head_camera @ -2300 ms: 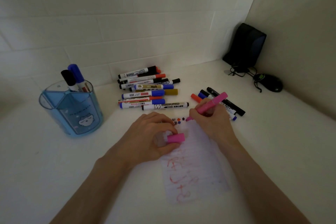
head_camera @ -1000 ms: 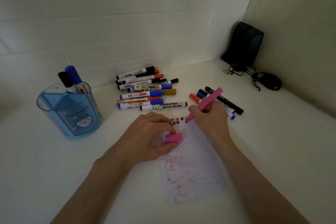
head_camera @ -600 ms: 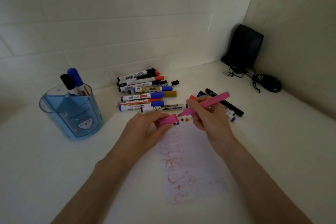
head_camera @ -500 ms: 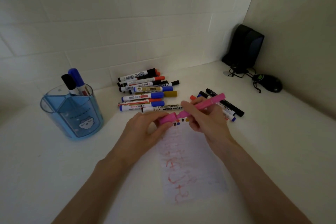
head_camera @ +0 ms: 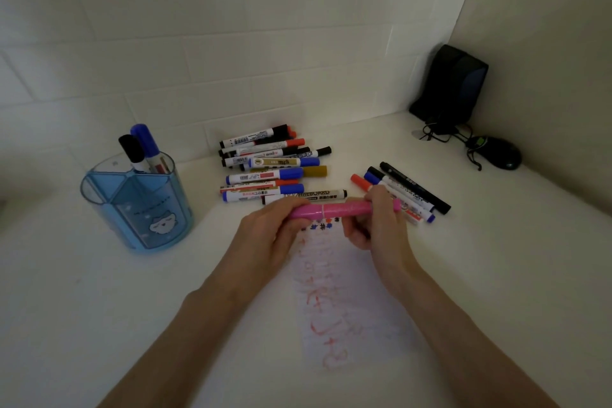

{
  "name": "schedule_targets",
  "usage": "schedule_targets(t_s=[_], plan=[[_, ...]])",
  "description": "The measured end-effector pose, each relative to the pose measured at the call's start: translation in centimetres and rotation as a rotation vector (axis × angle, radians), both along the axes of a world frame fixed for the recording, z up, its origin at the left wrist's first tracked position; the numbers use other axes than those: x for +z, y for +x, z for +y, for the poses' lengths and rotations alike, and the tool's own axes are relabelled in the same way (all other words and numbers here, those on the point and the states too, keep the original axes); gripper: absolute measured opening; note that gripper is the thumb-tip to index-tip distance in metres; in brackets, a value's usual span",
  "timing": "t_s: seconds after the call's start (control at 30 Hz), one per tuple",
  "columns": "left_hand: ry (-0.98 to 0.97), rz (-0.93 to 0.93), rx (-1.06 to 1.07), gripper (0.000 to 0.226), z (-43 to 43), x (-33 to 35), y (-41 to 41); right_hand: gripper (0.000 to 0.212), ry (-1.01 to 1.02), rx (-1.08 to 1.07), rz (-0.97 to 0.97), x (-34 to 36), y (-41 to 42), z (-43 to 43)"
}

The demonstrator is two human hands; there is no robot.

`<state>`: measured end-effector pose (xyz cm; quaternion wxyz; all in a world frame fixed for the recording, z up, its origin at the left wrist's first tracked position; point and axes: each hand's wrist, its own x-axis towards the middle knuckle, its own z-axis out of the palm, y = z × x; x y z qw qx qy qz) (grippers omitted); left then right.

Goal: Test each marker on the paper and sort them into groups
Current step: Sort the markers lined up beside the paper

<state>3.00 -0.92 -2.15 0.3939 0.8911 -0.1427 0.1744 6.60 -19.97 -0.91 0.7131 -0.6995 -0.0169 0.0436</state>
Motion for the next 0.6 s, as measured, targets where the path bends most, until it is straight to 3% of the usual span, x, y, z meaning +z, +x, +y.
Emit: schedule_targets(t_s=[0.17,0.37,0.5,0.6], plan=[[-0.038,0.006,0.000,0.031,-0.4,-0.2,0.6,0.067,-0.043,0.066,-0.002,1.0,0.8,-0.8],[-0.054,-0.062,0.057,0.029,-0.1,-0.3,1.0,0.036,-0.083,0.179,-0.018,1.8,1.7,-3.1],[-0.048,-0.098,0.061,0.027,0.4,-0.3,0.9,0.023,-0.189,0.301,-0.079,2.0,1.6,-3.7],[-0.010,-0.120,0.059,0.033,0.4,-0.6,1.1,0.021,-0.280,0.243,-0.221,1.2,1.3,-2.6]])
